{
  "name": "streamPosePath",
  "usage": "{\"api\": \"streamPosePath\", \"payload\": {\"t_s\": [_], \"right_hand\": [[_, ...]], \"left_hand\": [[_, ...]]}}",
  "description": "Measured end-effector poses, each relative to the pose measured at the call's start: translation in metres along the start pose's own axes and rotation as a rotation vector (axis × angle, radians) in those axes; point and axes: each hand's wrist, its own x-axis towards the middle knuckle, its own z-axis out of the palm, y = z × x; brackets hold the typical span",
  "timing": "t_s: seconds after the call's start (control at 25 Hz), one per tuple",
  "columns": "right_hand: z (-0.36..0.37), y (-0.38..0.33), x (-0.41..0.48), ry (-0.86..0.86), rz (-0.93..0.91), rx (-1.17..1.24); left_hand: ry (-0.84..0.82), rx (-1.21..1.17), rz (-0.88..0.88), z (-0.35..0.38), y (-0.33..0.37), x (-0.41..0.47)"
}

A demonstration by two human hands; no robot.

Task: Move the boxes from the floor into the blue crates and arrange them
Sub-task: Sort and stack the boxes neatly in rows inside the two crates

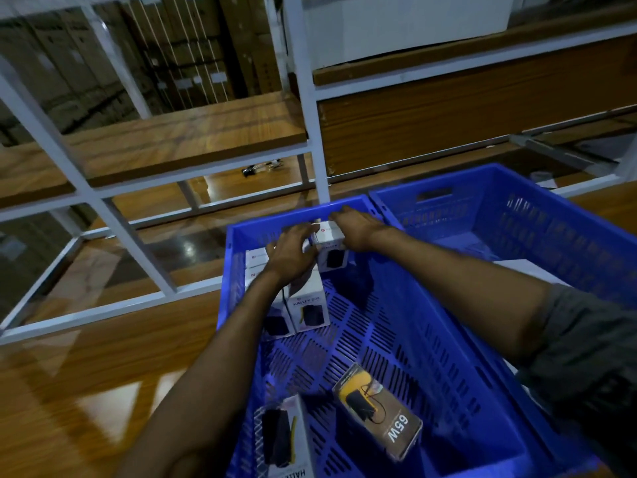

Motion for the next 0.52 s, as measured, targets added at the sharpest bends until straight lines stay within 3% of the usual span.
{"api": "streamPosePath", "payload": {"t_s": [0.36, 0.52], "right_hand": [[0.03, 0.003, 0.018, -0.054, 0.046, 0.062], [0.029, -0.004, 0.019, -0.018, 0.272, 0.208]], "left_hand": [[-0.146, 0.173, -0.054, 0.005, -0.024, 0.009], [-0.2, 0.28, -0.045, 0.006, -0.022, 0.007]]}}
